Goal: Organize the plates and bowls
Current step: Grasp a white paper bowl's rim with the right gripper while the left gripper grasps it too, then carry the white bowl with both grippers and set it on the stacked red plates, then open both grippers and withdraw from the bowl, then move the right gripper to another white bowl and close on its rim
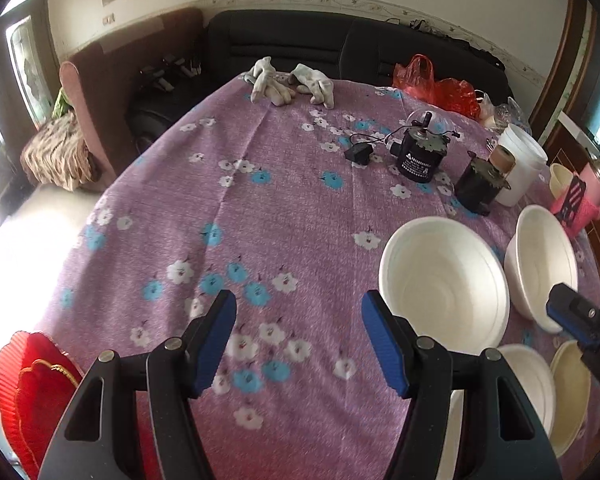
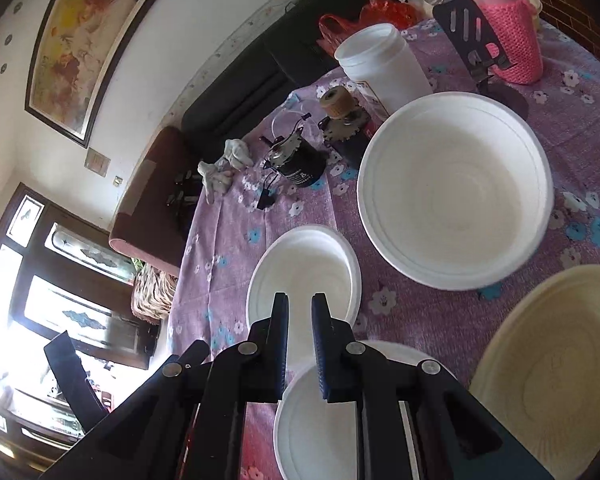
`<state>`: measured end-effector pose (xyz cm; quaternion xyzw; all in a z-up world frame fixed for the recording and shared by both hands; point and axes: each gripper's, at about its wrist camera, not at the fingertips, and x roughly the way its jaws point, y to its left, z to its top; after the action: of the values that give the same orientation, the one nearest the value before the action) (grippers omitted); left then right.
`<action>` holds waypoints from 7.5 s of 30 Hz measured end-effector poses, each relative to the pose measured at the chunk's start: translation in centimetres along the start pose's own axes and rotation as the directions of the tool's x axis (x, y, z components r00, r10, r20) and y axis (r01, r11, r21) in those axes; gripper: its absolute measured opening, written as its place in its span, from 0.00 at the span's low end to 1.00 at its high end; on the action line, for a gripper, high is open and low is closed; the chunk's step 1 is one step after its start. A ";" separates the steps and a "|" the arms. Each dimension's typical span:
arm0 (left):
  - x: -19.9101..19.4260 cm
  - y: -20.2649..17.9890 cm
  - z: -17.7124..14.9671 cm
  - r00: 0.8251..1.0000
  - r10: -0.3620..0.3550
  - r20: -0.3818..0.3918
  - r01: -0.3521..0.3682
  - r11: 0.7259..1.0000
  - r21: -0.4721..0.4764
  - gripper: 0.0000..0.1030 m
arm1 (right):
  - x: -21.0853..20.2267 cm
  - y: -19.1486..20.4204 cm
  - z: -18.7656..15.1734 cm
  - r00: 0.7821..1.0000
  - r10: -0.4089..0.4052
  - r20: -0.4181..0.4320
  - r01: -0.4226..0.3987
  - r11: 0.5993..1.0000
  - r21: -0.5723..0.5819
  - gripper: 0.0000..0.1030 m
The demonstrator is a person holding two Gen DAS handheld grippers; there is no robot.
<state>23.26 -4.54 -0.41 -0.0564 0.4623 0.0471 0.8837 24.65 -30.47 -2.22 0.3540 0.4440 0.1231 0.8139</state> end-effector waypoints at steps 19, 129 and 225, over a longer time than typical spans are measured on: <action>6.8 0.3 0.9 0.934 -0.285 -0.215 0.261 0.956 -0.134 0.67 | 3.1 -2.2 1.8 0.991 -0.113 -0.076 0.116 0.993 0.035 0.35; -11.3 30.4 -15.2 0.990 -0.138 -0.015 0.120 0.908 -0.401 0.09 | 11.9 17.8 -25.7 0.928 0.035 -0.370 -0.137 0.958 -0.253 0.11; -0.7 -1.1 -9.2 0.901 -0.295 -0.319 0.304 0.953 -0.023 0.30 | -8.9 -10.0 -13.8 0.996 0.064 0.068 -0.078 0.970 0.231 0.07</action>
<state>15.58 -6.97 -5.00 -0.1215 0.5855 -0.1052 0.7945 7.21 -35.80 -8.25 0.4665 0.4177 0.0886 0.7746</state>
